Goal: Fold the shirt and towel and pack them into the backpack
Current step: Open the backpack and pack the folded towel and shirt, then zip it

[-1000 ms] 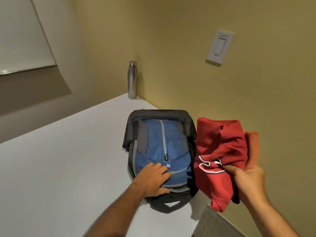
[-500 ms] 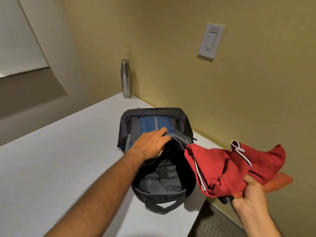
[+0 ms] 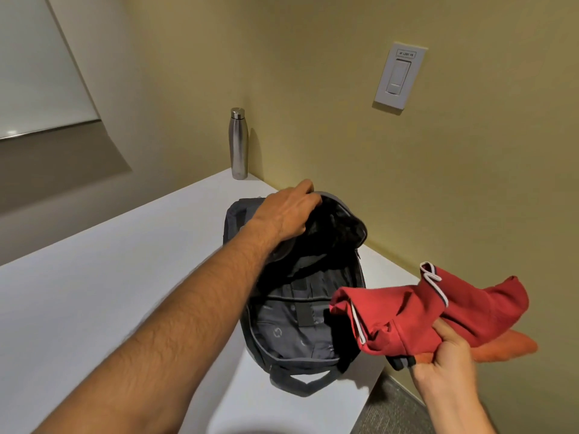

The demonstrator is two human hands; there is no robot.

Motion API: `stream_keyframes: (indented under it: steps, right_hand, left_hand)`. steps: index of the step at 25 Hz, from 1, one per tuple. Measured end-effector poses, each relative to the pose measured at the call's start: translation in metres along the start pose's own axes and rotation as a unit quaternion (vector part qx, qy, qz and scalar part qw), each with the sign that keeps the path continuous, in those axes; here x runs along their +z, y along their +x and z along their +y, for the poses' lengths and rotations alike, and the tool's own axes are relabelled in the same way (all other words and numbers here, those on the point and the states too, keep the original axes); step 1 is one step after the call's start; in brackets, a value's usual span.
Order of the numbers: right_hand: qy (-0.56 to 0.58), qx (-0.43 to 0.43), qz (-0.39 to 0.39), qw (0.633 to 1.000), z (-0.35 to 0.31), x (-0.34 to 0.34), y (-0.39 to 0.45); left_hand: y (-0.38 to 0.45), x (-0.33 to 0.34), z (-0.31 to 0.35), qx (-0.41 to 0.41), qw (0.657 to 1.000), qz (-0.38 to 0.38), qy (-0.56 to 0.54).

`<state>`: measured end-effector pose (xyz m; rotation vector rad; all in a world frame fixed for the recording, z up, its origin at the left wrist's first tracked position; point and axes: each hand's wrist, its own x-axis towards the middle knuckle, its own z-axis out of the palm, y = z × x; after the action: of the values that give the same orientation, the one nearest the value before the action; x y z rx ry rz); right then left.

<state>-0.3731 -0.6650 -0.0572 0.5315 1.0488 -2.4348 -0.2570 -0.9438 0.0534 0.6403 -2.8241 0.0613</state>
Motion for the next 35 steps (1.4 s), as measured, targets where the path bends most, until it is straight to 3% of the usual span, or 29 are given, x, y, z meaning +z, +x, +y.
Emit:
stream_keyframes:
  steps: [2, 4, 6, 7, 8, 10, 11, 12, 13, 15, 19, 21, 22, 28, 35]
  right_hand:
    - [-0.046, -0.064, 0.060, 0.995, 0.015, 0.009, -0.010]
    - [-0.138, -0.184, 0.057, 0.972, 0.037, 0.021, -0.017]
    - [-0.279, -0.302, -0.002, 0.912, 0.060, 0.030, -0.012]
    - [-0.357, -0.357, -0.061, 0.861, 0.072, 0.032, -0.005]
    - [-0.461, -0.430, -0.146, 0.762, 0.087, 0.032, 0.006]
    - [-0.613, -0.555, -0.297, 0.477, 0.118, 0.026, 0.030]
    - [-0.647, -0.571, -0.346, 0.368, 0.128, 0.026, 0.034]
    - [-0.677, -0.557, -0.377, 0.298, 0.137, 0.026, 0.034]
    - [-0.707, -0.524, -0.402, 0.254, 0.142, 0.025, 0.032]
    - [-0.755, -0.442, -0.428, 0.228, 0.144, 0.021, 0.029]
    - [-0.784, -0.353, -0.391, 0.330, 0.143, 0.042, 0.026]
    - [-0.784, -0.366, -0.347, 0.361, 0.152, 0.057, 0.028]
    - [-0.790, -0.376, -0.331, 0.353, 0.157, 0.062, 0.032]
    - [-0.855, -0.302, -0.370, 0.200, 0.169, 0.092, 0.045]
    - [-0.908, -0.129, -0.372, 0.143, 0.175, 0.135, 0.056]
  left_hand:
    - [0.006, -0.006, 0.000, 0.003, 1.000, 0.006, 0.003]
    - [0.011, -0.012, 0.000, 0.008, 1.000, 0.008, -0.001]
    - [0.018, -0.017, -0.002, 0.016, 1.000, 0.014, 0.001]
    - [0.021, -0.021, -0.002, 0.018, 1.000, 0.018, 0.002]
    - [0.025, -0.024, -0.004, 0.018, 1.000, 0.021, 0.002]
    - [0.030, -0.031, -0.005, 0.017, 0.999, 0.028, 0.003]
    - [0.032, -0.034, -0.006, 0.017, 0.999, 0.031, 0.006]
    - [0.033, -0.035, -0.008, 0.018, 0.999, 0.030, 0.011]
    - [0.033, -0.034, -0.009, 0.019, 0.999, 0.026, 0.014]
    - [0.029, -0.031, -0.010, 0.020, 0.999, 0.022, 0.012]
    - [0.025, -0.028, -0.011, 0.035, 0.999, 0.027, 0.009]
    - [0.025, -0.029, -0.010, 0.039, 0.999, 0.027, 0.011]
    - [0.025, -0.031, -0.010, 0.041, 0.999, 0.026, 0.012]
    - [0.023, -0.040, -0.006, 0.077, 0.995, 0.054, 0.037]
    - [0.017, -0.041, -0.010, 0.102, 0.992, 0.062, 0.038]
